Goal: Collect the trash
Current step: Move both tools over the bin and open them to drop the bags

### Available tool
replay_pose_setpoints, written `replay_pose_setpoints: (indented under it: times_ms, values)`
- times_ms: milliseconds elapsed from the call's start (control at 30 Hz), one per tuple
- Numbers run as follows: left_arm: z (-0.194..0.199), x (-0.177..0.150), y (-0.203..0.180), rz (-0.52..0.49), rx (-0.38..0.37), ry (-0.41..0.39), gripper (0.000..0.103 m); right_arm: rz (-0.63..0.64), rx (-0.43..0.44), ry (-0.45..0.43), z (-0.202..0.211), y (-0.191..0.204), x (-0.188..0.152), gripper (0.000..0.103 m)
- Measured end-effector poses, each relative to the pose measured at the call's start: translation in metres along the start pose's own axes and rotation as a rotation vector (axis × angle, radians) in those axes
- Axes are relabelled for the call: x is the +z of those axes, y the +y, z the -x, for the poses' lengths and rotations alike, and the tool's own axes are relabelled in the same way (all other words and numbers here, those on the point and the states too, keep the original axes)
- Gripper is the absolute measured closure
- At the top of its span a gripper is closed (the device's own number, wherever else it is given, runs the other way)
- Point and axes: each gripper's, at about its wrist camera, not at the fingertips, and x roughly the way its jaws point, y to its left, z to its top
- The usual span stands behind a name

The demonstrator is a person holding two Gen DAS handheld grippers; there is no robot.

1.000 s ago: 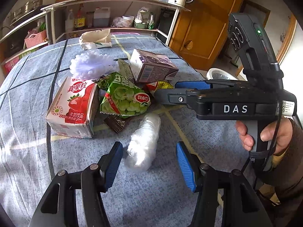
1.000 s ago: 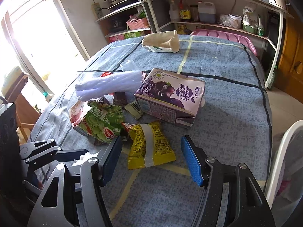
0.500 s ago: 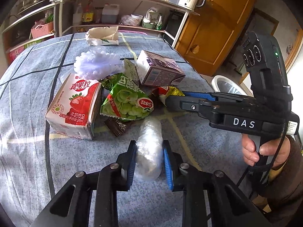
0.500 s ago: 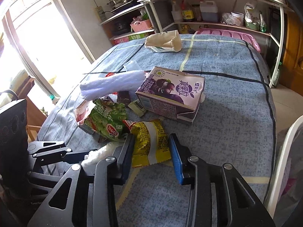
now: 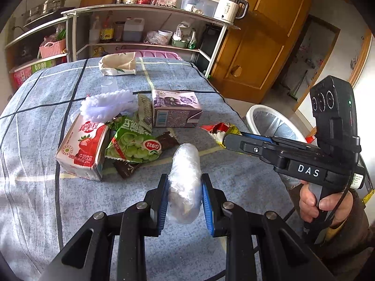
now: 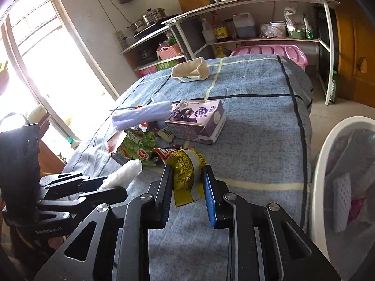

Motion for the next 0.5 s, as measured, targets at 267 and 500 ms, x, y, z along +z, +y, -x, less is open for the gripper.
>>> replay_pose_setpoints:
  times_ms: [267, 500]
  values:
    - [-0.007, 0.03, -0.046, -0.083, -0.081, -0.033, 0.076, -0.058, -0.115, -0.116, 0.071, -0.03, -0.003, 0.077]
    - [-0.025, 0.05, -0.099, -0.178, -0.15, -0.035, 0.076, -0.123, -0.229, -0.183, 0.121, -0.068, -0.007, 0.077]
